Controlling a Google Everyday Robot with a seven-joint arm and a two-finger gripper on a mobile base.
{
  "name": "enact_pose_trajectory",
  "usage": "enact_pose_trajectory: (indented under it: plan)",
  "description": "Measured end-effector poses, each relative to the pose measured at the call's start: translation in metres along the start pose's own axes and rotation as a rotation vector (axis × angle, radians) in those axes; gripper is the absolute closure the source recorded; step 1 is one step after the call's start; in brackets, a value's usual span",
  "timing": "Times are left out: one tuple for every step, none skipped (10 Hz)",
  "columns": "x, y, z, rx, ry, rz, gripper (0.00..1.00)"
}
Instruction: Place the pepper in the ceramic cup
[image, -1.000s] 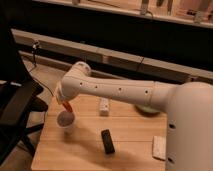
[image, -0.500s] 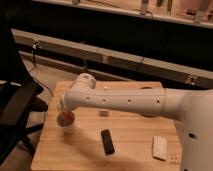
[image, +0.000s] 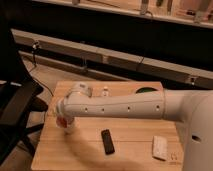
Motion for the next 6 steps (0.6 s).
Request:
enact_pose_trajectory:
  plan:
    - [-0.001,0.001,0.001,0.006,0.007,0.022,0.28]
    - [-0.002,0.003,0.001,0.018,0.006,0.033,0.28]
    - [-0.001,0.007,0.002,0.029,-0.013,0.035,0.28]
    - [-0.002,0.012,0.003,0.038,-0.048,0.035,0.29]
    - [-0.001,0.014,0.003,0.036,-0.065,0.034,0.35]
    - [0.001,0.012,0.002,0.032,-0.058,0.034,0.43]
